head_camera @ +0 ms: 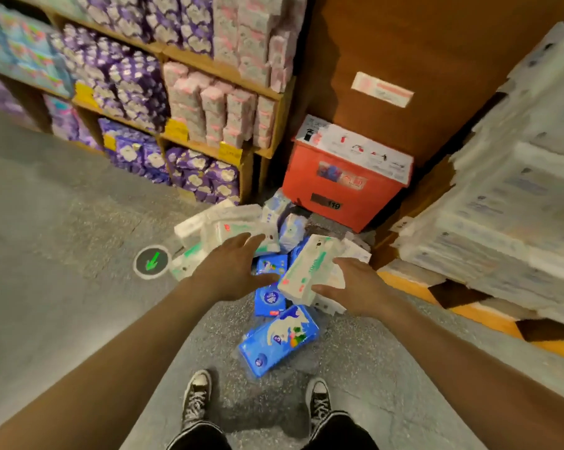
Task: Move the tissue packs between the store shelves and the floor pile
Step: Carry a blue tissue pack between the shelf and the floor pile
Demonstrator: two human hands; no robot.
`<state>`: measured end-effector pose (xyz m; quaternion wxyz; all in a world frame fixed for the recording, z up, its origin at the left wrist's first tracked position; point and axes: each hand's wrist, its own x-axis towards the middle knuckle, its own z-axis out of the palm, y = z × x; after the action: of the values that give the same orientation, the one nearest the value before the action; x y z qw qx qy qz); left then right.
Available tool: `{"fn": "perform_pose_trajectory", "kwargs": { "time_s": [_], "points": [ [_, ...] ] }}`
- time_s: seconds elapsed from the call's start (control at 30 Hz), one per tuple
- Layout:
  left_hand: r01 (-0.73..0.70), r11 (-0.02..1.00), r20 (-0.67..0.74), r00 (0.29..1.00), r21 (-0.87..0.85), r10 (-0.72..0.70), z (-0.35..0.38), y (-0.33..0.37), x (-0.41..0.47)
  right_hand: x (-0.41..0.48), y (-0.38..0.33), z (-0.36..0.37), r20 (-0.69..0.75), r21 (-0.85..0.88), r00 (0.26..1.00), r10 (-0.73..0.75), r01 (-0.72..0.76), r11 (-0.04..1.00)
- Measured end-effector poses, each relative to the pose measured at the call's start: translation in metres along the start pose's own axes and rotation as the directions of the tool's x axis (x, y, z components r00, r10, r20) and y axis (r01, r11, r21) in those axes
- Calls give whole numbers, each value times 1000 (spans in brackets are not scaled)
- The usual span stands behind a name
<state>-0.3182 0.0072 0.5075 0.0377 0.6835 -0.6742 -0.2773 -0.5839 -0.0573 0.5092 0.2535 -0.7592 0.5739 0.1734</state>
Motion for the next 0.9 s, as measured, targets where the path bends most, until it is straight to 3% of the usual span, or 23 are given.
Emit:
{"fn": "perform_pose_trajectory", "kwargs": {
  "time_s": [0.27, 0.43, 0.67, 0.9],
  "points": [
    [243, 959, -90, 962, -147, -258, 150, 12, 5, 75, 82, 79, 76, -25, 988, -136, 138, 990],
    [359, 907, -112, 914, -220, -389, 298, -21, 28, 135, 120, 196, 90, 3, 987, -136, 136, 991],
    [516, 760, -96, 799, -395, -593, 535, -99, 69, 245, 175, 394, 120, -21, 988, -99, 102, 995],
    [570, 588, -19, 709, -574, -705, 670, -172, 124, 365, 221, 507, 78, 62, 994, -75, 71, 996]
  ]
}}
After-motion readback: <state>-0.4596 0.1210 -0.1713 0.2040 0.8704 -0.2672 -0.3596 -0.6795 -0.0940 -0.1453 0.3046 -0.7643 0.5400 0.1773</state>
